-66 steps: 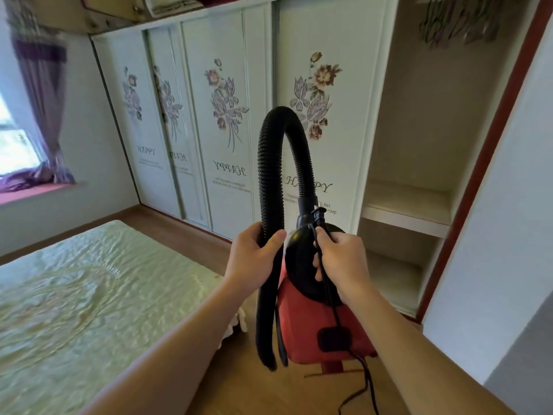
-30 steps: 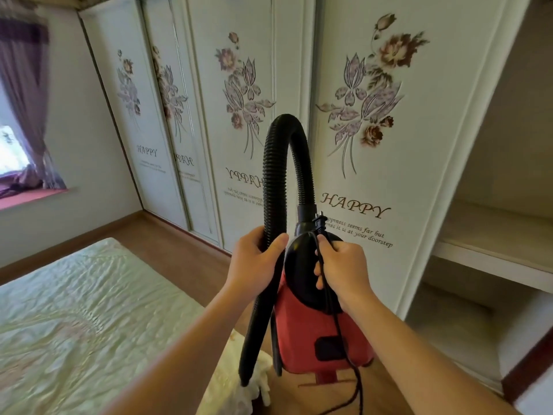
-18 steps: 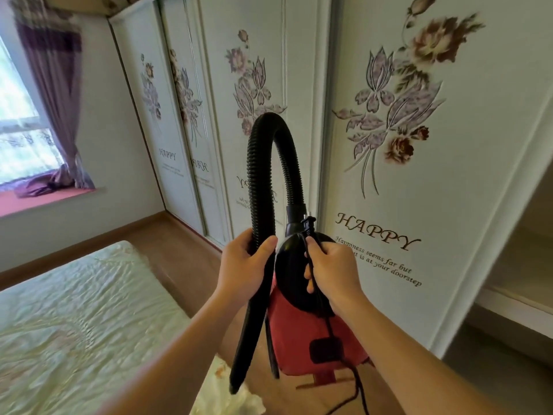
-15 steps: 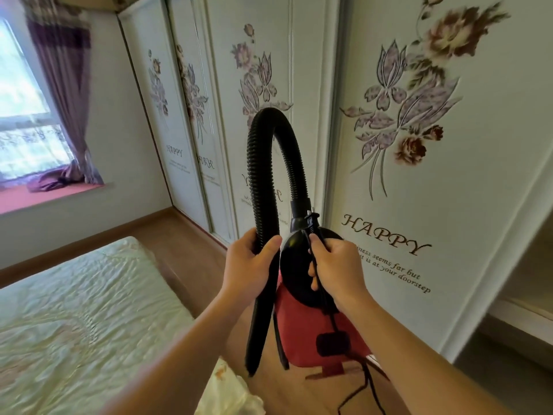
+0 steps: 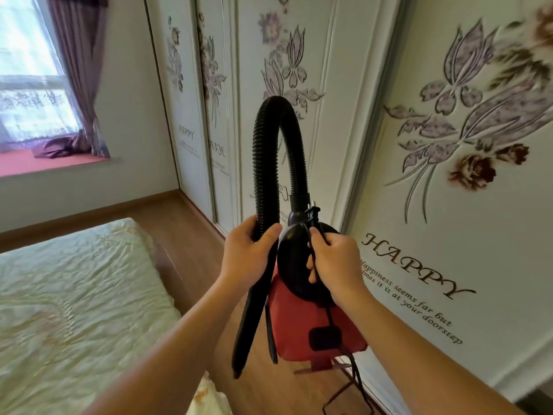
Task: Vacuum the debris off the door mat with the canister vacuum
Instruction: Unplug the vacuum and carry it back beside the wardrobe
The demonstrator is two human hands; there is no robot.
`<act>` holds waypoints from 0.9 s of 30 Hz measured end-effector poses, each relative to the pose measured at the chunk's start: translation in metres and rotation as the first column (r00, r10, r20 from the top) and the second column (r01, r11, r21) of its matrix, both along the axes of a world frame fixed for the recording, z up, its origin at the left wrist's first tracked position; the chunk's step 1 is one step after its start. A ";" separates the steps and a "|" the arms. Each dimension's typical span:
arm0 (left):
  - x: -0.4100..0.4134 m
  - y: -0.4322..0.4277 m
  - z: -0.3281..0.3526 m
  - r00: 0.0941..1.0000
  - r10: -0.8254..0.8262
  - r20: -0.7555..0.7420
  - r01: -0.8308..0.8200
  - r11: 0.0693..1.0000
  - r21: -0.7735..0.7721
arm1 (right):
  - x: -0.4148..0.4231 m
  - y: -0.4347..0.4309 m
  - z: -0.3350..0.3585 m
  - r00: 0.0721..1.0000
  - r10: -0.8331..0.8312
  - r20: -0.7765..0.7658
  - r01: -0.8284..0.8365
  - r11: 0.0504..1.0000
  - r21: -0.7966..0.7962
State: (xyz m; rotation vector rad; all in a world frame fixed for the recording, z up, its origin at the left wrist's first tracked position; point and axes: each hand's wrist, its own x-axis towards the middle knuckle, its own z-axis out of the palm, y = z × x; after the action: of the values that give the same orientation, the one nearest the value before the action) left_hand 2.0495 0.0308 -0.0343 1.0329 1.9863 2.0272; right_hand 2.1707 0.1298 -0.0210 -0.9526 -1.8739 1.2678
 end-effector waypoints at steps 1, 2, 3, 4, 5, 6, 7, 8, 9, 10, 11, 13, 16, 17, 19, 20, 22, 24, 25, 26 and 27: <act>-0.013 0.007 0.000 1.000 0.010 0.005 -0.010 1.000 0.013 | -0.016 0.008 -0.002 1.000 0.008 -0.001 -0.008 1.000 -0.003; -0.025 0.014 0.000 1.000 0.021 0.014 -0.022 0.999 0.027 | -0.032 0.016 -0.004 1.000 0.018 -0.004 -0.018 1.000 -0.008; -0.039 0.020 -0.001 0.999 0.033 0.020 -0.034 0.999 0.034 | -0.048 0.023 -0.005 1.000 0.026 -0.004 -0.026 1.000 -0.014; -0.052 0.026 -0.002 0.999 0.043 0.025 -0.044 0.998 0.037 | -0.064 0.030 -0.006 1.000 0.031 -0.003 -0.031 0.999 -0.022; -0.067 0.031 -0.002 0.998 0.048 0.028 -0.049 0.998 0.038 | -0.080 0.036 -0.007 0.999 0.038 -0.002 -0.038 0.999 -0.025; -0.082 0.035 -0.002 0.998 0.050 0.029 -0.051 0.998 0.044 | -0.095 0.041 -0.007 0.999 0.047 -0.003 -0.048 0.999 -0.026; -0.095 0.038 -0.002 0.998 0.051 0.030 -0.053 0.997 0.050 | -0.106 0.045 -0.006 0.998 0.058 -0.008 -0.058 0.998 -0.028; -0.108 0.041 -0.001 0.998 0.057 0.033 -0.058 0.997 0.056 | -0.119 0.049 -0.004 0.997 0.071 -0.015 -0.072 0.997 -0.034; -0.122 0.045 0.001 0.997 0.063 0.034 -0.065 0.996 0.061 | -0.132 0.053 -0.002 0.996 0.085 -0.021 -0.085 0.996 -0.038; -0.135 0.049 0.002 0.997 0.070 0.032 -0.072 0.995 0.063 | -0.146 0.058 0.000 0.995 0.096 -0.027 -0.097 0.995 -0.038; -0.148 0.052 0.004 0.996 0.079 0.030 -0.081 0.995 0.064 | -0.159 0.062 0.002 0.994 0.105 -0.030 -0.107 0.994 -0.037; -0.171 0.059 0.006 0.995 0.100 0.026 -0.101 0.992 0.077 | -0.184 0.072 0.005 0.991 0.126 -0.036 -0.127 0.991 -0.040; -0.203 0.069 0.006 0.991 0.134 0.019 -0.135 0.987 0.092 | -0.222 0.087 0.007 0.986 0.163 -0.036 -0.164 0.985 -0.051; -0.213 0.072 0.005 0.989 0.147 0.012 -0.148 0.985 0.092 | -0.235 0.091 0.006 0.984 0.177 -0.035 -0.178 0.983 -0.052; -0.234 0.080 0.001 0.983 0.182 -0.001 -0.182 0.980 0.079 | -0.263 0.101 0.003 0.978 0.205 -0.031 -0.207 0.977 -0.052; -0.245 0.084 -0.002 0.979 0.204 -0.004 -0.203 0.977 0.070 | -0.277 0.106 0.000 0.975 0.221 -0.031 -0.223 0.973 -0.052; -0.268 0.092 -0.007 0.966 0.258 -0.008 -0.257 0.964 0.063 | -0.307 0.117 -0.005 0.963 0.267 -0.034 -0.268 0.962 -0.054; -0.288 0.105 -0.010 0.950 0.312 -0.025 -0.311 0.949 0.052 | -0.335 0.132 -0.011 0.948 0.317 -0.042 -0.319 0.946 -0.063; -0.298 0.113 -0.010 0.941 0.336 -0.038 -0.334 0.942 0.043 | -0.349 0.141 -0.015 0.940 0.338 -0.049 -0.341 0.937 -0.075; -0.308 0.123 -0.010 0.932 0.359 -0.051 -0.357 0.933 0.033 | -0.361 0.152 -0.017 0.932 0.358 -0.058 -0.362 0.928 -0.092; -0.317 0.133 -0.010 0.921 0.384 -0.060 -0.384 0.923 0.023 | -0.374 0.163 -0.019 0.923 0.379 -0.065 -0.384 0.917 -0.112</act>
State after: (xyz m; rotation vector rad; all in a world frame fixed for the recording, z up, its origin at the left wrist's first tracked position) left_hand 1.7325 0.1641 -0.0440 0.7613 2.3702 2.2127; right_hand 1.7967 0.2924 -0.0400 -0.6285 -2.0327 1.6345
